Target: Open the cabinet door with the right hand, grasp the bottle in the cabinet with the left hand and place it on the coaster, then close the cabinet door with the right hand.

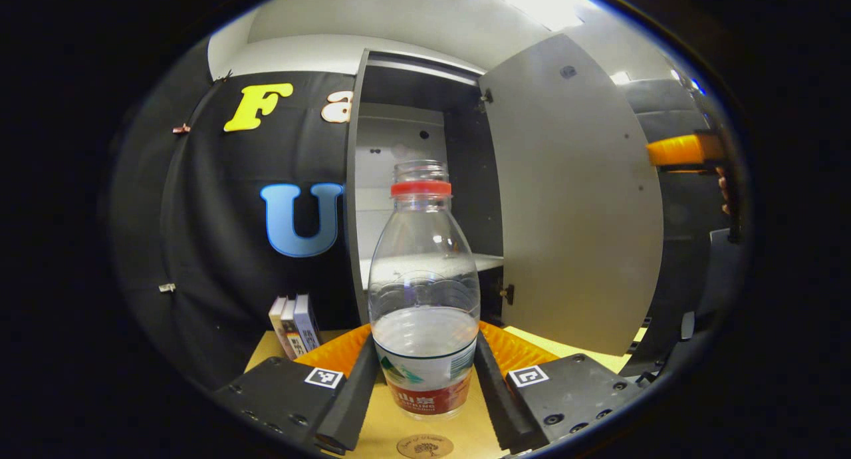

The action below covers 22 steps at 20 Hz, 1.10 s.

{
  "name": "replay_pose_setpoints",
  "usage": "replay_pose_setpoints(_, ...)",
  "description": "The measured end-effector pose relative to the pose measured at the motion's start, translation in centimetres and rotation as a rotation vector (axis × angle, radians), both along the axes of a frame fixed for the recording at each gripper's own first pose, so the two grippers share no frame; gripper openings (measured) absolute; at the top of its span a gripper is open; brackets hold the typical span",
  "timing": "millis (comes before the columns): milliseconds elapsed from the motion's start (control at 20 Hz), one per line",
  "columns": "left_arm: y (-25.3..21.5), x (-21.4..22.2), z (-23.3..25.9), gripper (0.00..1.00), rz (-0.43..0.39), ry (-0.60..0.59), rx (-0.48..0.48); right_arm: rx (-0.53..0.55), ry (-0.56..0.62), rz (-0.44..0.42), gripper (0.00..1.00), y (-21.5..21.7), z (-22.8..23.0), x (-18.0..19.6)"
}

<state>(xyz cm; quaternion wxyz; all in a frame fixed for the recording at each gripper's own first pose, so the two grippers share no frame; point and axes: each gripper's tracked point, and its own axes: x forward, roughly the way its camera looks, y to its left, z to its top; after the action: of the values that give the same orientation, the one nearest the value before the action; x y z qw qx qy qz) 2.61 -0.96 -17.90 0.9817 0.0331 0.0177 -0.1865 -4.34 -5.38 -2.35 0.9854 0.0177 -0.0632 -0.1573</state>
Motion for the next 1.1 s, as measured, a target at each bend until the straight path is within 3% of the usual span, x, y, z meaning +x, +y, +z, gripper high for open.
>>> replay_pose_setpoints(300,1.5,0.9,-11.7,0.76,0.082,0.044,0.067,0.048,0.124,0.18,0.98,3.6,-7.7,7.3)
replay_pose_setpoints(500,1.6,1.2,-17.7,0.76,0.123,0.122,-0.027,0.073,0.216,0.245,0.98,4.7,-11.6,8.6)
replay_pose_setpoints(1100,3.1,1.1,-22.2,0.77,0.155,0.116,-0.007,0.092,0.341,0.294,0.98,6.7,-16.6,10.3)
